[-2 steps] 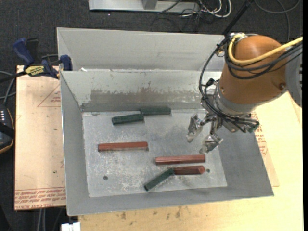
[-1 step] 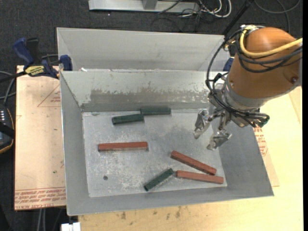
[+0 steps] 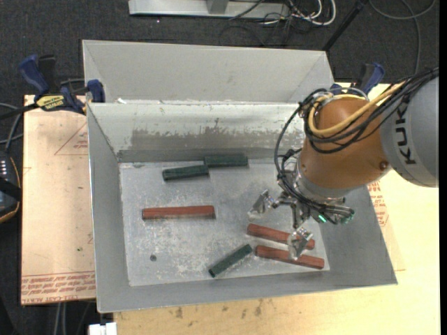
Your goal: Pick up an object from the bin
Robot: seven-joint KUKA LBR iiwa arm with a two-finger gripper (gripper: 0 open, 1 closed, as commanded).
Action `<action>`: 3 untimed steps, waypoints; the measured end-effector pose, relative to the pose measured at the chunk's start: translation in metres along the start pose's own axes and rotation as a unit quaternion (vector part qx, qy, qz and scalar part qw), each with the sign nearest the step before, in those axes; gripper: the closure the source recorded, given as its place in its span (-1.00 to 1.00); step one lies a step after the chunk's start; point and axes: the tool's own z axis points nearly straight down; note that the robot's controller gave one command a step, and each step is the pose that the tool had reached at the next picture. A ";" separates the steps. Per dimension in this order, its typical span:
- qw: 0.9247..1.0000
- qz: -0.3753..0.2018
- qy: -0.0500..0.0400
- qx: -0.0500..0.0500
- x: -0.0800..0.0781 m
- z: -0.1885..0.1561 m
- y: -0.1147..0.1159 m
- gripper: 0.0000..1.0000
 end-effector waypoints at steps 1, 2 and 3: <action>1.000 0.001 -0.003 0.003 -0.001 -0.004 -0.002 -1.00; 0.998 -0.062 -0.006 0.005 0.016 0.068 0.002 1.00; 0.998 -0.062 -0.006 0.005 0.016 0.068 0.002 1.00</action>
Offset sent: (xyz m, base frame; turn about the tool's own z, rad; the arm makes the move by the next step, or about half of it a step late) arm -0.0176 -0.0106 -0.0726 -0.1256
